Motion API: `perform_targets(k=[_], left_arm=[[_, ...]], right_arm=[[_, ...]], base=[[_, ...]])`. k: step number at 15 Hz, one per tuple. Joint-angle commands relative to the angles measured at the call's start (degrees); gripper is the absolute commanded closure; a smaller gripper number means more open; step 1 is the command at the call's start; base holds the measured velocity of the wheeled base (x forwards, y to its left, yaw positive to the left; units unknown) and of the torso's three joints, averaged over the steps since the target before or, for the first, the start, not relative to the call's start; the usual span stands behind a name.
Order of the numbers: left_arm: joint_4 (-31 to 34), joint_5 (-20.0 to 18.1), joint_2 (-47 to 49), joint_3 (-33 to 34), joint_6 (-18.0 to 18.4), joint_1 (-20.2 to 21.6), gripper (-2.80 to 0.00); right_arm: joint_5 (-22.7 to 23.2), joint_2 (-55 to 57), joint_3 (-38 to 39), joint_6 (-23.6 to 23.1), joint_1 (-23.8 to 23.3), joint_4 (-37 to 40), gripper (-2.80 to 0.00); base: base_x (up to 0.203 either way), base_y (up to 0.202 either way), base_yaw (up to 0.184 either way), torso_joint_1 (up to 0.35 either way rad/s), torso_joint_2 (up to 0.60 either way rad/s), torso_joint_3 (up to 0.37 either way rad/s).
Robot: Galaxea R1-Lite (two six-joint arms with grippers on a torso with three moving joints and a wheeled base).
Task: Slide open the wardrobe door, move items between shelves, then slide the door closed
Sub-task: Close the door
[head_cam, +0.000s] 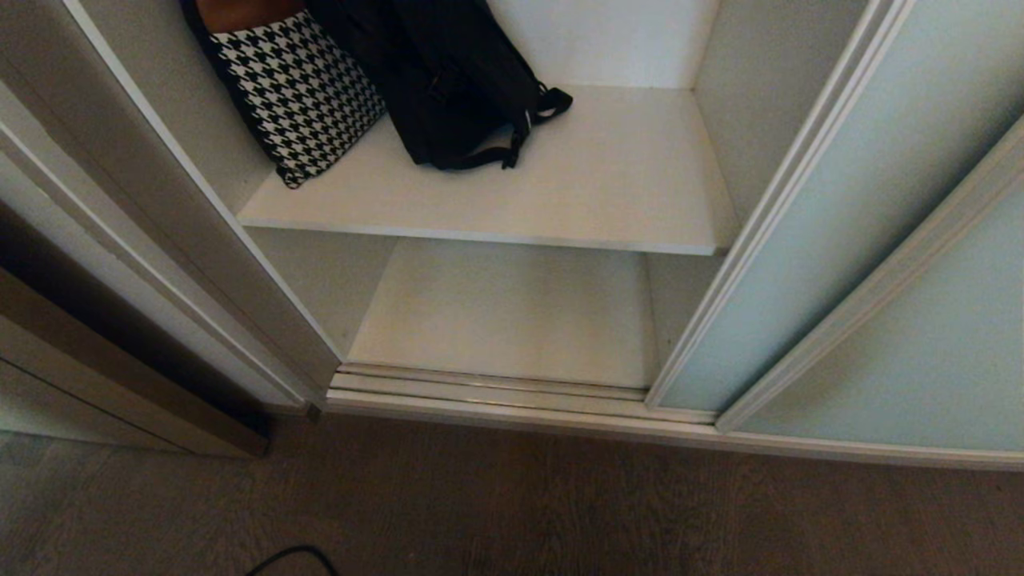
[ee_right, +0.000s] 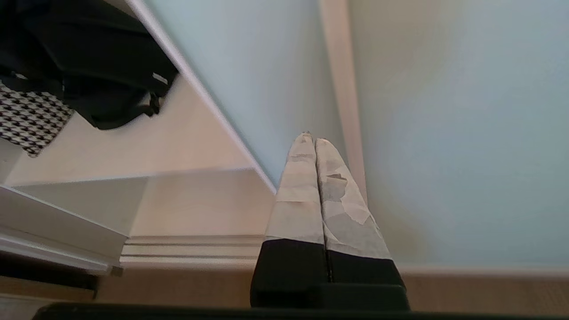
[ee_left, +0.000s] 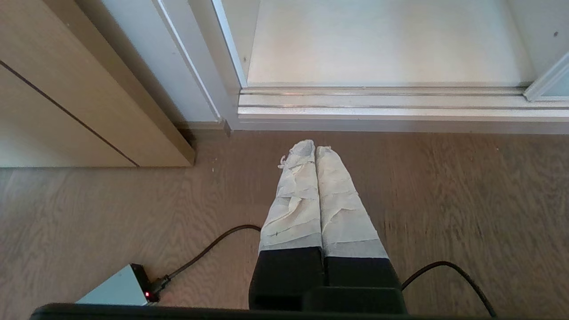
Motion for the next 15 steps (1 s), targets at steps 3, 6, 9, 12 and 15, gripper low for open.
perform_targets(k=[3, 6, 9, 12, 15], left_arm=[[0.0, 0.0, 0.1, -0.1, 0.0, 0.0, 0.00], [0.0, 0.0, 0.1, 0.0, 0.0, 0.0, 0.00], [0.0, 0.0, 0.1, 0.0, 0.0, 0.0, 0.00], [0.0, 0.0, 0.1, -0.1, 0.0, 0.0, 0.00], [0.0, 0.0, 0.1, 0.0, 0.0, 0.0, 0.00]], right_arm=[[14.4, 4.2, 3.8, 5.2, -8.1, -8.1, 0.00], [25.4, 8.0, 4.1, 13.8, -13.6, -13.1, 0.00], [27.6, 11.6, 3.9, 20.2, -14.1, -17.7, 0.00], [27.5, 14.7, 3.2, 21.2, -12.5, -18.8, 0.00], [27.0, 17.1, 3.1, 21.3, -10.4, -20.5, 0.00]], base=[[0.000, 0.000, 0.000, 0.000, 0.00, 0.000], [0.000, 0.000, 0.000, 0.000, 0.00, 0.000], [0.000, 0.000, 0.000, 0.000, 0.00, 0.000], [0.000, 0.000, 0.000, 0.000, 0.00, 0.000], [0.000, 0.000, 0.000, 0.000, 0.00, 0.000]])
